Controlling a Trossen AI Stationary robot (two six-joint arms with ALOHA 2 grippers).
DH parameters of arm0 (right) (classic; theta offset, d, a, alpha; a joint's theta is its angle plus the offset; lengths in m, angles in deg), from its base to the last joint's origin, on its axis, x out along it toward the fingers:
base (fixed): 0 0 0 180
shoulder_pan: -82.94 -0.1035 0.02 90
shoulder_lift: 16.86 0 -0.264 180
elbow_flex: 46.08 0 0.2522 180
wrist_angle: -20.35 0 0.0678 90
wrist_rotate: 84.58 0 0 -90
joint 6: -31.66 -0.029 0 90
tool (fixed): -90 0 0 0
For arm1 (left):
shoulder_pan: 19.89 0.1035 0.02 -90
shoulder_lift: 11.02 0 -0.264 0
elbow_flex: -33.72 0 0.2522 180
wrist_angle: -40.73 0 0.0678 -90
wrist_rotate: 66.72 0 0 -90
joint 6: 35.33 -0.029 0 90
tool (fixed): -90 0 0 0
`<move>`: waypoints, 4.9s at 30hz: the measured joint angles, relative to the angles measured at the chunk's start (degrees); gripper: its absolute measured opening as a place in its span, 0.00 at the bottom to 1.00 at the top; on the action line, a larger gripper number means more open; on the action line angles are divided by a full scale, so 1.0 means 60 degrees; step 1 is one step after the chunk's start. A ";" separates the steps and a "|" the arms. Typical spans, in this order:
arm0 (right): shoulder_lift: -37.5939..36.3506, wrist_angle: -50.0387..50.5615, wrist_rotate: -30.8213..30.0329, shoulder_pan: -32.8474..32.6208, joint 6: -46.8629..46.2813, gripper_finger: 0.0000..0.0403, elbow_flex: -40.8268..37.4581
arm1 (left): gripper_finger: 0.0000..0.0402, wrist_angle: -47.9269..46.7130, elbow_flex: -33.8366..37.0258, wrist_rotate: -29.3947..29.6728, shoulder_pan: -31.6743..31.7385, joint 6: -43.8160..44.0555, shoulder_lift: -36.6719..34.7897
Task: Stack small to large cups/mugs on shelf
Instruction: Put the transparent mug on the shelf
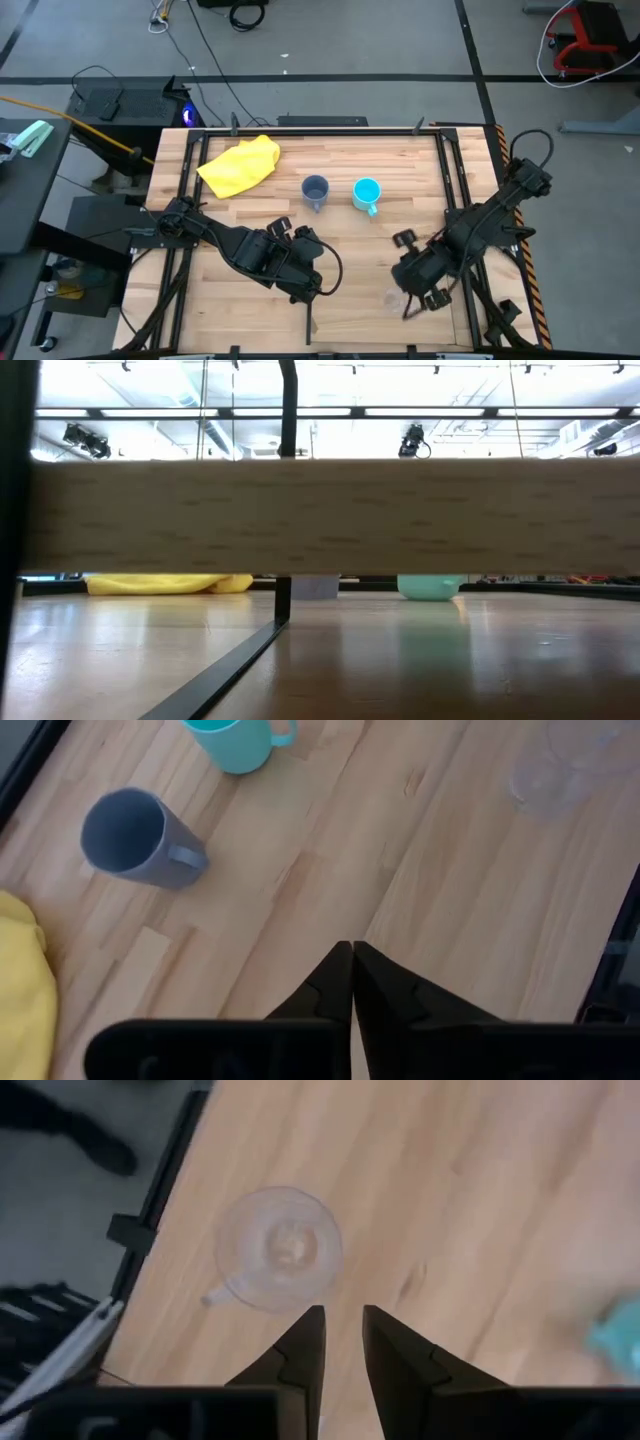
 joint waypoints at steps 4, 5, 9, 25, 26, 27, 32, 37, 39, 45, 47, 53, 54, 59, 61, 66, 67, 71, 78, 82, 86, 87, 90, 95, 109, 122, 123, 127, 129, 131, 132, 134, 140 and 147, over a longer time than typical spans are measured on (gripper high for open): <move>0.0499 -0.0576 0.0037 -0.0004 0.1172 0.19 0.0000 | 0.03 -0.0057 0.0000 0.0000 0.0000 0.0330 0.0000; 0.0641 -0.0569 0.0036 0.0002 0.1381 0.19 0.0000 | 0.03 -0.0132 0.0000 0.0000 0.0000 0.0428 0.0000; 0.1234 -0.0575 0.0057 0.0092 0.1988 0.19 0.0000 | 0.05 -0.0456 0.0004 -0.0067 -0.0002 0.0866 0.0000; 0.2242 -0.1020 0.0390 0.0102 0.2769 0.19 0.0000 | 0.03 -0.0473 0.0025 -0.0681 -0.0701 0.1989 -0.0018; 0.2255 -0.1063 0.0394 0.0102 0.2784 0.19 -0.0002 | 0.03 -0.0473 0.0025 -0.0683 -0.0733 0.2024 -0.0018; 0.2275 -0.1110 0.0394 0.0114 0.2784 0.19 0.0000 | 0.03 -0.0475 0.0025 -0.0682 -0.0758 0.2060 -0.0018; 0.2416 -0.1186 0.0392 0.0247 0.2827 0.19 0.0005 | 0.05 -0.0474 0.0029 -0.0678 -0.0866 0.2247 -0.0018; 0.2402 -0.1141 0.0393 0.0422 0.2812 0.19 0.0007 | 0.05 -0.0475 0.0029 -0.0667 -0.0944 0.2272 -0.0018; 0.2339 -0.1108 0.0397 0.0473 0.2661 0.19 -0.0002 | 0.04 -0.0473 0.0029 -0.0647 -0.0954 0.2269 -0.0018; 0.2278 -0.0961 0.0281 0.0473 0.2758 0.19 -0.0004 | 0.03 -0.0475 0.0029 -0.0641 -0.0962 0.2268 -0.0018; 0.2267 -0.0972 0.0277 0.0473 0.2759 0.19 -0.0004 | 0.04 -0.0475 0.0030 -0.0641 -0.0962 0.2265 -0.0018; 0.2270 -0.0943 0.0317 0.0444 0.2857 0.19 -0.0004 | 0.06 -0.0471 0.0033 -0.0641 -0.0962 0.2265 -0.0018; 0.2270 -0.0932 0.0321 0.0444 0.2857 0.19 -0.0004 | 0.06 -0.0475 0.0033 -0.0641 -0.0959 0.2272 -0.0018; 0.2270 -0.0906 0.0318 0.0448 0.2854 0.19 -0.0004 | 0.03 -0.0475 0.0033 -0.0638 -0.1005 0.2316 -0.0018; 0.2263 -0.0973 0.0321 0.0444 0.2854 0.19 -0.0107 | 0.03 -0.0475 0.0033 -0.0637 -0.1009 0.2332 -0.0018; 0.2263 -0.0938 0.0364 0.0448 0.2712 0.19 -0.0845 | 0.04 -0.0475 0.0033 -0.0641 -0.1018 0.2505 -0.0018; 0.2263 -0.0938 0.0364 0.0448 0.2674 0.19 -0.0937 | 0.05 -0.0472 0.0033 -0.0641 -0.1035 0.2509 -0.0018; 0.2263 -0.1068 0.0364 0.0448 0.2515 0.19 -0.1096 | 0.07 -0.0475 0.0034 -0.0637 -0.1060 0.2498 -0.0018; 0.2263 -0.1132 0.0361 0.0455 0.1527 0.14 -0.1096 | 0.03 -0.0475 0.0036 -0.0568 -0.1060 0.2502 -0.0018; 0.2263 -0.1121 0.0361 0.0455 0.0746 0.03 -0.1096 | 0.02 -0.0475 0.0036 -0.0565 -0.1060 0.2502 -0.0018; 0.2258 -0.1052 0.0244 0.0455 -0.0342 0.03 -0.1096 | 0.04 -0.0475 0.0036 -0.0401 -0.1060 0.2494 -0.0018; 0.2231 -0.0924 0.0194 0.0455 -0.0722 0.03 -0.1096 | 0.05 -0.0474 0.0036 -0.0350 -0.1060 0.2491 -0.0018; 0.2093 -0.0235 -0.0041 0.0444 -0.2214 0.01 -0.1040 | 0.06 -0.0472 0.0036 -0.0313 -0.1059 0.2491 -0.0018; 0.1224 -0.0032 -0.0219 0.0076 -0.5232 0.01 -0.1151 | 0.02 -0.0475 0.0036 -0.0313 -0.1053 0.2285 -0.0018; -0.0917 -0.1467 -0.0232 -0.2115 -1.1554 0.00 -0.3603 | 0.07 -0.0473 0.0036 -0.0312 -0.0917 0.1325 -0.0018; -0.0074 -0.1232 -0.0105 -0.2737 -1.1905 0.00 -0.3628 | 0.05 -0.0475 0.0036 -0.0313 -0.0454 0.1223 -0.0018; -0.0065 -0.1194 -0.0105 -0.2788 -1.2078 0.00 -0.3628 | 0.06 -0.0475 0.0036 -0.0312 -0.0438 0.1223 -0.0018; -0.0055 -0.1033 -0.0091 -0.3018 -1.2871 0.00 -0.3628 | 0.07 -0.0472 0.0036 -0.0313 -0.0376 0.1222 -0.0018; -0.0054 -0.0969 -0.0089 -0.3128 -1.3020 0.00 -0.3630 | 0.05 -0.0475 0.0036 -0.0313 -0.0360 0.1219 -0.0018; -0.0054 -0.0982 -0.0087 -0.3140 -1.3026 0.00 -0.3631 | 0.03 -0.0475 0.0036 -0.0313 -0.0342 0.1205 -0.0018; -0.0054 -0.0976 -0.0088 -0.3140 -1.3025 0.00 -0.3632 | 0.03 -0.0475 0.0036 -0.0313 -0.0333 0.1205 -0.0018; -0.0054 -0.0982 -0.0101 -0.3133 -1.3008 0.00 -0.3632 | 0.02 -0.0474 0.0036 -0.0313 -0.0306 0.1205 -0.0018; -0.0054 -0.1170 -0.0229 -0.3129 -1.2832 0.00 -0.3629 | 0.05 -0.0475 0.0036 -0.0273 -0.0277 0.1165 -0.0018; -0.0054 -0.1190 -0.0260 -0.3129 -1.2752 0.03 -0.3628 | 0.06 -0.0475 0.0036 -0.0273 -0.0280 0.1168 -0.0018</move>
